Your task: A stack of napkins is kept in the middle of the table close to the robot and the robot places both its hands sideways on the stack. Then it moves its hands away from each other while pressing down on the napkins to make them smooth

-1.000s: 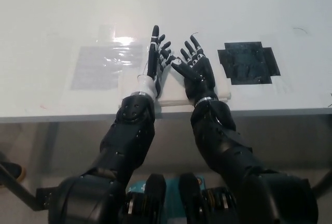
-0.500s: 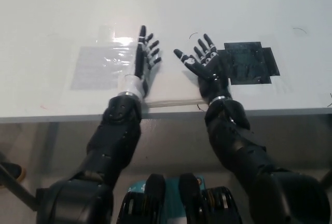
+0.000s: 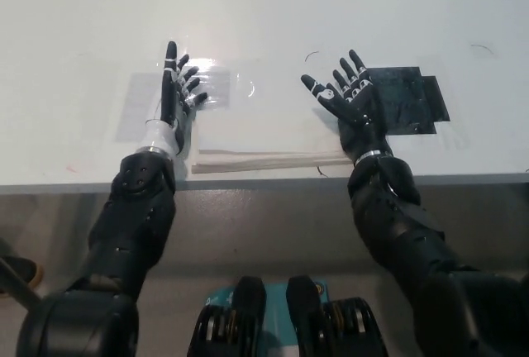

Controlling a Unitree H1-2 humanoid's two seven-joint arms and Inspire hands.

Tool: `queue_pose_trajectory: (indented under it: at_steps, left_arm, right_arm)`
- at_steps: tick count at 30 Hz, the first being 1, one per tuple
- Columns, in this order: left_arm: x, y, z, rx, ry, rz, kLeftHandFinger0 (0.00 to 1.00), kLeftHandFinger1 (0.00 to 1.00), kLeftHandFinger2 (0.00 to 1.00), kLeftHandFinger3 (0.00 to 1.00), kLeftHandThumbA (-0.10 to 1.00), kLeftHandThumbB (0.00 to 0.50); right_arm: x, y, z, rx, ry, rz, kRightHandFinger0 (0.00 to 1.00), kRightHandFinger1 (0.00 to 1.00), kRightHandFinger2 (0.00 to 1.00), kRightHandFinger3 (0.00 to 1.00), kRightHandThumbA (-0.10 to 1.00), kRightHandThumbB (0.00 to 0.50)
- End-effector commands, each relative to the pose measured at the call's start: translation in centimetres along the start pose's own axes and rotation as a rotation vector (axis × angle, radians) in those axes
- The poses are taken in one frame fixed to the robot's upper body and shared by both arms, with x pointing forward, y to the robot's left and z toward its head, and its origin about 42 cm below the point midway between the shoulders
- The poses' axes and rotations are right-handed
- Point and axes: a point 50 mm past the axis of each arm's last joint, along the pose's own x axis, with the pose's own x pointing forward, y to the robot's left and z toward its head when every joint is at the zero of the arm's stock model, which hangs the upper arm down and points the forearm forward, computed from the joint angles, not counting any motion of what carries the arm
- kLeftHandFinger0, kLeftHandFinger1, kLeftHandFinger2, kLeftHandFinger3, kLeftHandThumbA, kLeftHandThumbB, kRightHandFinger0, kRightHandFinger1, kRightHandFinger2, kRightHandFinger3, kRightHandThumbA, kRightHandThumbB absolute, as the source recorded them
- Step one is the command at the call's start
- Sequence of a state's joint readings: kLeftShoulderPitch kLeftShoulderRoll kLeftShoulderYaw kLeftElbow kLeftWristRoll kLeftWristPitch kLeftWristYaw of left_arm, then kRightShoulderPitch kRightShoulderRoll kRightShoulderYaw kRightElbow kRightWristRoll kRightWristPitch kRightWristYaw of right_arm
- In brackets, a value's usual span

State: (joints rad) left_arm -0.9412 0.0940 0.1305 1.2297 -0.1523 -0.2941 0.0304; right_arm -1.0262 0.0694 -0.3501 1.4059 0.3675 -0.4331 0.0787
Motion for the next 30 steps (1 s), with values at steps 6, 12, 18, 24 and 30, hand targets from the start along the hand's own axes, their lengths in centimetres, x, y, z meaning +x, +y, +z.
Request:
queue_pose_trajectory:
  at_steps: [6,12,18,24,30]
  left_arm:
    - [1.1,4.3,3.7,0.033,-0.084,0.019,1.0,1.0,1.0,1.0,1.0,0.225]
    - [0.6,5.6,3.6,0.042,-0.091,0.017,1.0,1.0,1.0,1.0,1.0,0.221]
    - [-0.8,5.9,3.6,0.047,-0.138,-0.025,1.0,1.0,1.0,1.0,1.0,0.214]
    - [-4.8,3.9,6.6,0.089,-0.311,-0.135,1.0,1.0,1.0,1.0,1.0,0.196]
    - [-11.0,2.0,9.4,0.231,-0.518,-0.235,1.0,1.0,1.0,1.0,1.0,0.175]
  right_arm:
    - [0.3,-3.5,1.5,-0.01,-0.021,-0.057,1.0,1.0,1.0,1.0,1.0,0.161]
    - [0.3,-5.3,2.5,-0.042,-0.059,-0.047,1.0,1.0,1.0,1.0,1.0,0.19]
    - [0.6,-5.9,6.0,-0.114,-0.21,0.027,1.0,1.0,1.0,1.0,1.0,0.209]
    - [-3.6,-3.2,11.4,-0.204,-0.506,0.201,1.0,1.0,1.0,1.0,1.0,0.245]
    - [-12.2,-0.3,15.6,-0.287,-0.734,0.37,1.0,1.0,1.0,1.0,1.0,0.307]
